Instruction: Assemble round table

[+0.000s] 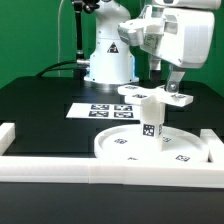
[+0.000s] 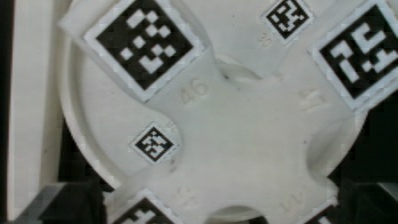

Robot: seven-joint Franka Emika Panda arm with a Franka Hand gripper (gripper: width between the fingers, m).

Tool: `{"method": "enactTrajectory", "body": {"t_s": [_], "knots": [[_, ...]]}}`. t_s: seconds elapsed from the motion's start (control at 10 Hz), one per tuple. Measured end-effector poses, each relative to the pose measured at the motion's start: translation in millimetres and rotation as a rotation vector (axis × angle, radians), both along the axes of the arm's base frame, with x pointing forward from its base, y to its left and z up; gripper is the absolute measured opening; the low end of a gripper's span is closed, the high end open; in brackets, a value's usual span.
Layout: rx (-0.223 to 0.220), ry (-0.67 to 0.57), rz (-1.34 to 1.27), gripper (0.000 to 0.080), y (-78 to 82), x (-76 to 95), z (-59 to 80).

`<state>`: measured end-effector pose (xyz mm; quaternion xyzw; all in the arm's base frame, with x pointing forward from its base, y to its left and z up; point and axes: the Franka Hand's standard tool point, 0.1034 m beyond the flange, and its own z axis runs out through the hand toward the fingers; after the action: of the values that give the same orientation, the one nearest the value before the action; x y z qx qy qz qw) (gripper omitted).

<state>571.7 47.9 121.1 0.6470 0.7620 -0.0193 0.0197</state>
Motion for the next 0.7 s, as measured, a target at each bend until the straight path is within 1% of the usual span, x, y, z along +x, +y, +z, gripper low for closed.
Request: {"method": "enactTrajectory", "body": {"t_s": [0.3,0.7], "knots": [[-0.001,0.005,-0.013,0.0649,-7.6,-0.6,-2.5],[-0.002,0.023,-0.019,0.0649,-10.1,-5.3,-12.9]]}}
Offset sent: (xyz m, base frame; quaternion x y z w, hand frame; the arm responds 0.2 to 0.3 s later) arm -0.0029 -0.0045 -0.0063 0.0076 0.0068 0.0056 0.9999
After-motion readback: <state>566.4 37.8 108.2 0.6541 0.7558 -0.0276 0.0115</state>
